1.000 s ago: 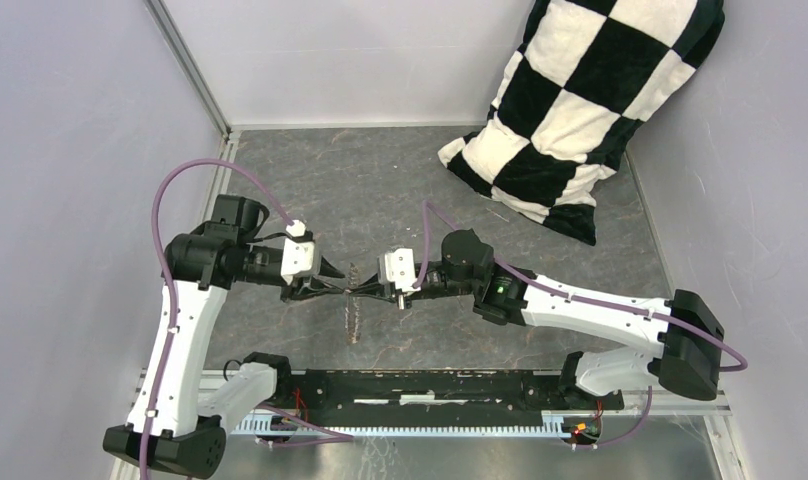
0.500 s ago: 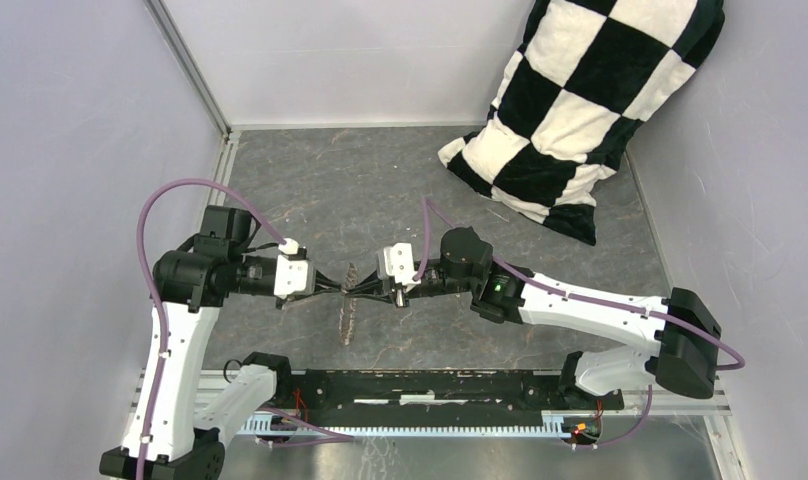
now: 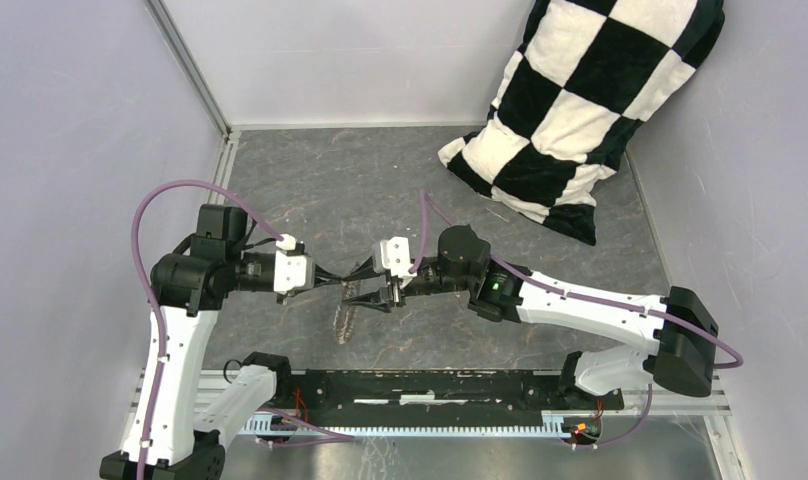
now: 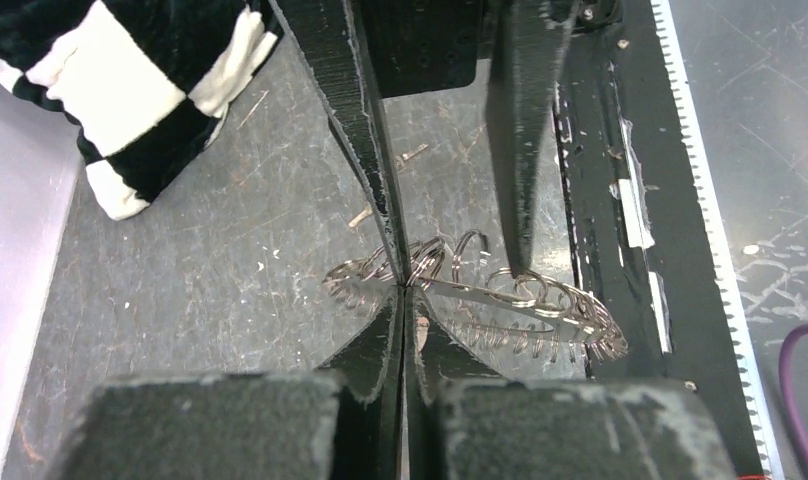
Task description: Put the keys on the keyring
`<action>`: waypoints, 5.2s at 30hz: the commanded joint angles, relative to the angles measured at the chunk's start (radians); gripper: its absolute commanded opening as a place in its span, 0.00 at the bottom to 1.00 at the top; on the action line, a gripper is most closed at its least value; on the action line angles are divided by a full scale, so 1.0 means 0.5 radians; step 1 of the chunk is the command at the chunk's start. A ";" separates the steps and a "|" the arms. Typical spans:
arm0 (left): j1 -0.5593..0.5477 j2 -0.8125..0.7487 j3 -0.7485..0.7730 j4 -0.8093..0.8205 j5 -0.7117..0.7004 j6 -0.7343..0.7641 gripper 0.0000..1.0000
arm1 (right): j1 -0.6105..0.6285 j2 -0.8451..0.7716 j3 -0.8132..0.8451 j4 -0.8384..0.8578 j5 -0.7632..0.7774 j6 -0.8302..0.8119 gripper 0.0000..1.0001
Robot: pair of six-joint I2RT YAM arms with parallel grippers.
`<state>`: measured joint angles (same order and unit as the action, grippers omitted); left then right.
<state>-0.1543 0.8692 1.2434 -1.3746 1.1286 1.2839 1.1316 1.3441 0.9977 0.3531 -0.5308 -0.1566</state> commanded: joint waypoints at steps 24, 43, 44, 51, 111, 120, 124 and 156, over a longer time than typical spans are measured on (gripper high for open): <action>-0.008 0.053 -0.274 0.968 -0.119 -1.203 0.02 | -0.117 -0.071 -0.184 -0.242 0.844 0.004 0.71; -0.004 -0.004 -0.441 0.587 -0.238 -0.546 0.50 | -0.516 0.649 -0.312 -0.051 -0.236 -0.045 0.60; -0.004 -0.008 -0.441 0.586 -0.238 -0.546 0.50 | -0.515 0.682 -0.299 -0.050 -0.274 -0.043 0.60; -0.004 -0.029 -0.427 0.586 -0.253 -0.554 0.54 | -0.515 0.905 -0.298 0.132 -0.411 0.122 0.58; -0.004 -0.204 -0.520 0.552 -0.315 -0.399 0.61 | -0.503 0.762 -0.194 0.135 -0.371 0.202 0.00; -0.007 -0.157 -0.536 0.497 -0.252 -0.391 0.81 | -0.301 0.104 -0.272 0.014 -0.098 -0.275 0.00; -0.010 -0.161 -0.503 0.425 -0.178 -0.348 0.85 | -0.223 -0.010 -0.161 -0.114 0.008 -0.407 0.00; -0.010 -0.279 -0.219 0.255 0.248 -0.482 0.46 | 0.130 -0.211 -0.257 0.669 0.134 -0.053 0.00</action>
<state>-0.1585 0.7315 1.1030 -1.2396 1.2083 1.0588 1.1847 1.2514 0.8631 0.5846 -0.4686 -0.2111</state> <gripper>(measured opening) 0.440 0.010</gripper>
